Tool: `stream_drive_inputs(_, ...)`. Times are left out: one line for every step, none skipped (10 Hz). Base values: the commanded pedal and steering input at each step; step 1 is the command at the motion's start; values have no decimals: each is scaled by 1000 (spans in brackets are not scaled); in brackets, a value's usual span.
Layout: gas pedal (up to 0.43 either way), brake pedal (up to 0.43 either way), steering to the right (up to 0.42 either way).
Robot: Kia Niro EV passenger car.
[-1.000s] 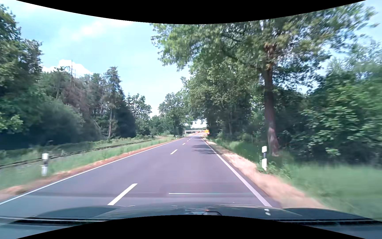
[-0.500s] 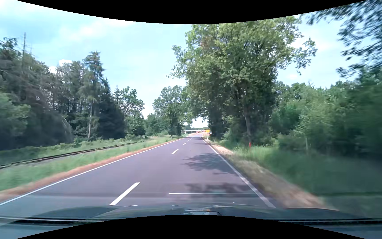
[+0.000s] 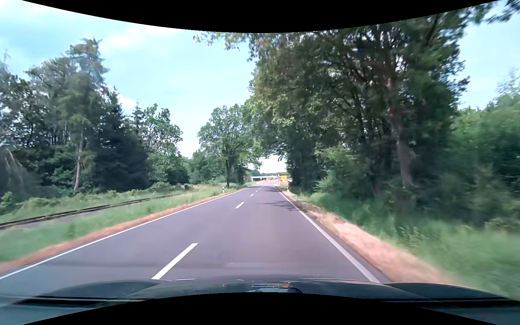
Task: Follow the waypoints while adhering to traffic rules and regulations
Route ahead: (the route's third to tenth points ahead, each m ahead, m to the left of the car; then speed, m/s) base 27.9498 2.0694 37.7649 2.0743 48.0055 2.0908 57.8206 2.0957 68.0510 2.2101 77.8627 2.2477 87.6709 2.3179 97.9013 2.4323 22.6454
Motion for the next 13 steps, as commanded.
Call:
stream_drive_inputs(39,0,-2)
stream_drive_inputs(39,0,-3)
stream_drive_inputs(39,0,-2)
stream_drive_inputs(39,0,-2)
stream_drive_inputs(39,0,-2)
stream_drive_inputs(39,0,-2)
stream_drive_inputs(39,0,-2)
stream_drive_inputs(39,0,-2)
stream_drive_inputs(39,0,-2)
stream_drive_inputs(28,0,-2)
stream_drive_inputs(8,0,-2)
stream_drive_inputs(8,0,-1)
stream_drive_inputs(8,0,-1)
